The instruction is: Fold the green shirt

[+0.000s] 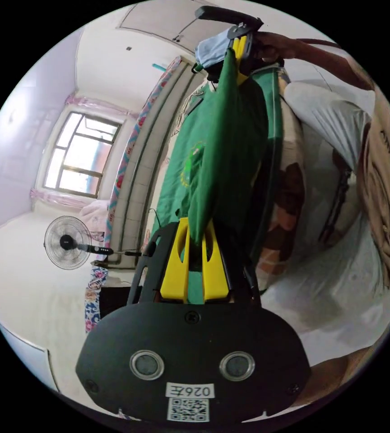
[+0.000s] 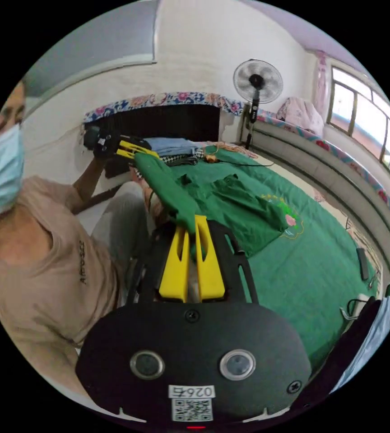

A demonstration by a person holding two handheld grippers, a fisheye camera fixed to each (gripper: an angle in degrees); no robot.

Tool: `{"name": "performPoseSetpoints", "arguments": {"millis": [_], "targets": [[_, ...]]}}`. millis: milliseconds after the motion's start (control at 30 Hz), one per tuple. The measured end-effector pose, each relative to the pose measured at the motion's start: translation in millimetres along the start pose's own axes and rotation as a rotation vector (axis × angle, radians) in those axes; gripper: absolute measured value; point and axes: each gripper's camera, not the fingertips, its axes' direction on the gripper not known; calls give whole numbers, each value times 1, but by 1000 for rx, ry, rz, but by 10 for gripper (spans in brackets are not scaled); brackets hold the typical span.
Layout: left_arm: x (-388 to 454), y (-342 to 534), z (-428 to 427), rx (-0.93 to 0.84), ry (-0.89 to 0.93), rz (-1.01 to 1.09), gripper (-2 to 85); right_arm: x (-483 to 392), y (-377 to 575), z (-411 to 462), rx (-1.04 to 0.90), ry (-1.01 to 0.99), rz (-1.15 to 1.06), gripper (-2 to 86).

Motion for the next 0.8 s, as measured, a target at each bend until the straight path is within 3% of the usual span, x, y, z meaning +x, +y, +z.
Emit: {"name": "performPoseSetpoints", "arguments": {"millis": [133, 267, 533, 633, 700, 800], "targets": [[-83, -56, 97, -105, 163, 40, 31, 117, -39, 43, -54, -44, 204, -15], [-125, -105, 205, -244, 359, 79, 34, 237, -67, 119, -234, -61, 365, -15], [-157, -164, 341, -376, 427, 1, 82, 388, -51, 236, -392, -76, 632, -7], [-186, -161, 348, -395, 414, -116, 146, 411, -40, 249, -372, -95, 682, 28], [-216, -146, 332, -355, 400, -221, 167, 415, -36, 232, -332, 0, 687, 94], [-268, -105, 291, -274, 380, -424, 128, 402, -35, 193, -253, 156, 652, 119]]}}
